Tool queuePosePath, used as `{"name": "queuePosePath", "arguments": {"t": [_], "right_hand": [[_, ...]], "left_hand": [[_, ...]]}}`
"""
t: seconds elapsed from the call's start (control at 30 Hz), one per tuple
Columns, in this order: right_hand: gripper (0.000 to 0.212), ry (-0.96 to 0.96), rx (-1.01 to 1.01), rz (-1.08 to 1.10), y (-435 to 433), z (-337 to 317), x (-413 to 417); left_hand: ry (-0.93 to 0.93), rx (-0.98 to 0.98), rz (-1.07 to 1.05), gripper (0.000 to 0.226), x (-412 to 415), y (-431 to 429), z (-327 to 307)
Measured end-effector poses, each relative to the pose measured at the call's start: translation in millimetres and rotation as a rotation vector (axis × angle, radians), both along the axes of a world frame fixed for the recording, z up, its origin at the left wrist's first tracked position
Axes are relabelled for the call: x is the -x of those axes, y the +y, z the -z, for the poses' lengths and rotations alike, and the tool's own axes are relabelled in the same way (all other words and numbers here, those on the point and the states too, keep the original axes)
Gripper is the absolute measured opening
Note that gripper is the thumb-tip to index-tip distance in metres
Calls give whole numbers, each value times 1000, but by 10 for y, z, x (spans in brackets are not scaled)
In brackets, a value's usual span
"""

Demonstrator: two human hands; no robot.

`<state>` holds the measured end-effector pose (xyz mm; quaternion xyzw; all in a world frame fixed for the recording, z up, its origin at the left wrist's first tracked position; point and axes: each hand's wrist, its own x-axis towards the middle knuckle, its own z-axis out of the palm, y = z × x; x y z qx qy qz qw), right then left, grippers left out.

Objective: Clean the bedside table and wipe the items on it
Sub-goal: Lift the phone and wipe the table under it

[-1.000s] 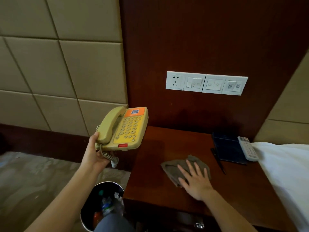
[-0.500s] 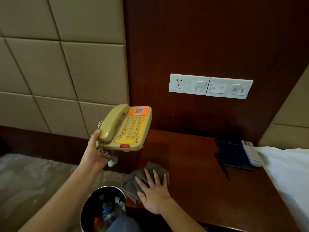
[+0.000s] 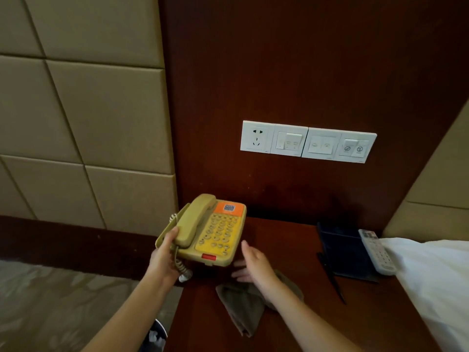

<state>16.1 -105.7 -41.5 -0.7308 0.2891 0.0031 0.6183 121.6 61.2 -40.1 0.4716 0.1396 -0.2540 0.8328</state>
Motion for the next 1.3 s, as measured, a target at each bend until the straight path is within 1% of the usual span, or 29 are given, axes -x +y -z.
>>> {"name": "queuePosePath", "arguments": {"t": [0.03,0.07,0.17,0.27,0.3,0.4,0.43,0.57,0.67,0.77,0.8,0.9,0.93,1.0,1.1,1.17,1.23,1.3], "right_hand": [[32,-3,-159,18,79,-18,-75],[28,-25,-233,41,107,11,-143],[22,-94,-338,133,7,34,-273],[20,-78,-318,165,-144,69,-369],[20,-71,-309,171,-173,93,-393],[20,-54,-254,163,-217,158,-438],[21,-45,-234,157,-219,179,-452],[22,-14,-168,119,-199,272,-490],[30,10,-94,121,-242,313,-528],[34,35,3,134,-360,325,-539],[35,44,46,130,-397,332,-541],[35,53,183,126,-431,374,-548],[34,48,245,127,-428,392,-554],[32,40,369,136,-416,430,-570],[29,47,484,145,-377,462,-555],[29,54,569,110,-365,438,-502],[32,60,664,52,-389,399,-414],[37,89,728,7,-425,359,-293]], "left_hand": [[9,-2,13,45,-20,-21,40],[18,-10,21,50,-76,-44,95],[-11,-41,71,52,-233,-127,166],[-72,-102,119,44,-326,-227,153],[-89,-122,137,47,-350,-254,152],[-96,-201,153,73,-449,-242,210],[-98,-224,170,73,-470,-214,236],[-111,-313,265,57,-472,-97,320],[-167,-422,343,61,-488,-85,334],[-208,-506,433,53,-441,-133,348],[-218,-512,447,56,-436,-138,367],[-221,-540,496,101,-423,-130,387],[-217,-553,509,103,-404,-128,363],[-202,-575,512,90,-376,-128,343],[-208,-605,532,82,-327,-149,309],[-222,-604,523,73,-300,-163,276],[-242,-615,517,64,-252,-176,237],[-268,-653,500,63,-207,-191,206]]}}
